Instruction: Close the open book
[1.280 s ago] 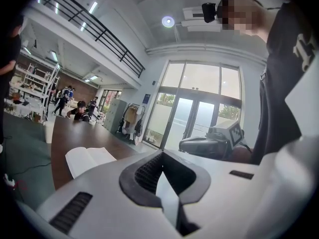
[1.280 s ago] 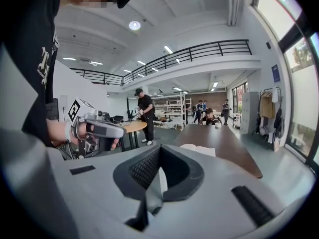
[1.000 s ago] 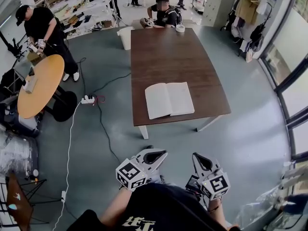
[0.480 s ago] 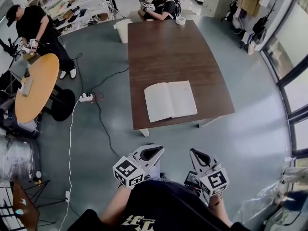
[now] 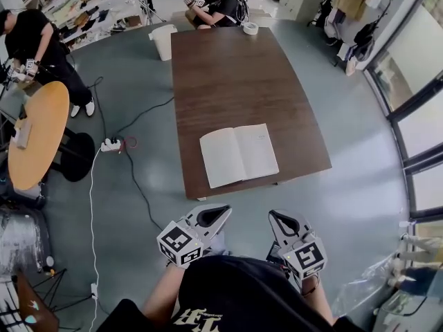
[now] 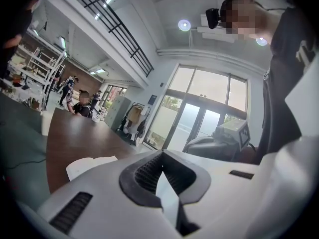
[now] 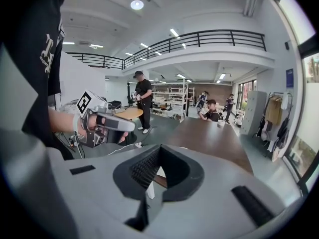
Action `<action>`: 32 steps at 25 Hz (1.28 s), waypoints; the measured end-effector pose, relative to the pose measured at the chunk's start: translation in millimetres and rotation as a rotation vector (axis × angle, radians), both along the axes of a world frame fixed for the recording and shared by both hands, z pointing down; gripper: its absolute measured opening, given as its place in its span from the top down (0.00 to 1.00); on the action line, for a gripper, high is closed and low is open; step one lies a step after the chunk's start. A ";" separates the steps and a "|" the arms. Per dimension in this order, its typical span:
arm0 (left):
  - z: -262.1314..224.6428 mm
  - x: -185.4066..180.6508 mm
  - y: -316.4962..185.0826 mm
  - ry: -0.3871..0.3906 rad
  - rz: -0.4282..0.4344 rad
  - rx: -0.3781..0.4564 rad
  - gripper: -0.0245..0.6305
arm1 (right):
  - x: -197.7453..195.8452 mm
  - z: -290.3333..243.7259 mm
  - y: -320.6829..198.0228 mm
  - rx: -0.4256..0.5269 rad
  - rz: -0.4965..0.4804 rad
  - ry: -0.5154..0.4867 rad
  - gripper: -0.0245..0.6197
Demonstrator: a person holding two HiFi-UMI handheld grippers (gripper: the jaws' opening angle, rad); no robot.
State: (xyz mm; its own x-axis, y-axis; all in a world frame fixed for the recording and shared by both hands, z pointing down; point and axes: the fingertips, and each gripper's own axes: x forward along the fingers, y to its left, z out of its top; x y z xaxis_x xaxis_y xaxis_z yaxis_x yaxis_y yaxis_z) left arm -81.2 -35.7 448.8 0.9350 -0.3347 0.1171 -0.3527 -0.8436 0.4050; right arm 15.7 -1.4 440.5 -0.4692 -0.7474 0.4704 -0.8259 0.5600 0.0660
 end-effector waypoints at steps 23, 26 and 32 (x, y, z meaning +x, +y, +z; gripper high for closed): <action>7.5 -21.4 -86.7 -0.106 -0.032 -0.002 0.95 | 12.6 0.6 -92.8 -0.018 0.123 -0.084 0.98; 17.1 -7.3 -88.6 -0.106 -0.067 -0.050 0.95 | 35.9 7.1 -98.6 -0.023 0.113 -0.103 0.98; 34.2 1.9 -100.9 -0.058 -0.225 -0.159 0.95 | 71.4 10.7 -122.4 -0.009 0.034 -0.115 0.98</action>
